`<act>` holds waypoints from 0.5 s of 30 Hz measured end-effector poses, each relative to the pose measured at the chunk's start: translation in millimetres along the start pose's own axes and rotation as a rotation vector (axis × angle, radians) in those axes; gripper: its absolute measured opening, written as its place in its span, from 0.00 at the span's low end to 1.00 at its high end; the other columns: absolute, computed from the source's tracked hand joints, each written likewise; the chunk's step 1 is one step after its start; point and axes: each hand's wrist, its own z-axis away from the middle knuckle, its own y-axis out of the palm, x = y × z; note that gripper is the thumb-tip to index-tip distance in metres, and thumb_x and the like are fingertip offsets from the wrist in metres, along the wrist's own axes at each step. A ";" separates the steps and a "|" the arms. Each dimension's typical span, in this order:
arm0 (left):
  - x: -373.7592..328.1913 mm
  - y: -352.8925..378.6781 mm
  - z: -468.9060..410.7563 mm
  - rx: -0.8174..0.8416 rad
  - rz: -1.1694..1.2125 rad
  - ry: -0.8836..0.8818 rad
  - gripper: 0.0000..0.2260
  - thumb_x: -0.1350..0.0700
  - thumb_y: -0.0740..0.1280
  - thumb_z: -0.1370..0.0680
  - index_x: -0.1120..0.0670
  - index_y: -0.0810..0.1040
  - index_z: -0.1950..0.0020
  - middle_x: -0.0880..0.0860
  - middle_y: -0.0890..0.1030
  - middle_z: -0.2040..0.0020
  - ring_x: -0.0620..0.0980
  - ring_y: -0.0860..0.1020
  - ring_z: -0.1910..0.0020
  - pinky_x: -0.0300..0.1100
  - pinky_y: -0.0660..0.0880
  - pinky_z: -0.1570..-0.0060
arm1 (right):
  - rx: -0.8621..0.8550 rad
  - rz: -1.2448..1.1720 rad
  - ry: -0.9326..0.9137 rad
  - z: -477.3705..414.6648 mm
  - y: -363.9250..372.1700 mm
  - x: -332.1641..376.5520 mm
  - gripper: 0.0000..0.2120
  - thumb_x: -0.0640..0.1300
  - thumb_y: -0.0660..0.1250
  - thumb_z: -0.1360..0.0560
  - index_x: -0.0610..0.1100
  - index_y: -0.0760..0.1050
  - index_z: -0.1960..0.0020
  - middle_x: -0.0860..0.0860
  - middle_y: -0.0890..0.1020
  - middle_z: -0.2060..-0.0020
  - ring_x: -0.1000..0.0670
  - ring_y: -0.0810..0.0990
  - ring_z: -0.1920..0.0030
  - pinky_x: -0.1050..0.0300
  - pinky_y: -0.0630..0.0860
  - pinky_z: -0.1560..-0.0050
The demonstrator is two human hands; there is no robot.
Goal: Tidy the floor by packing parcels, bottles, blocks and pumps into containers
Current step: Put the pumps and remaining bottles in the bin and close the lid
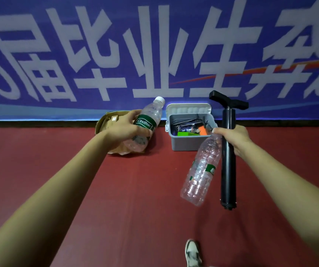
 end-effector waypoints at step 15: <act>-67.9 57.4 -285.2 0.091 0.034 0.000 0.31 0.66 0.71 0.30 0.51 0.65 0.31 0.50 0.77 0.47 0.47 0.78 0.53 0.37 0.74 0.60 | -0.137 0.001 0.048 -283.8 -37.3 28.6 0.13 0.38 0.75 0.34 0.34 0.76 0.54 0.41 0.80 0.66 0.47 0.76 0.70 0.55 0.75 0.67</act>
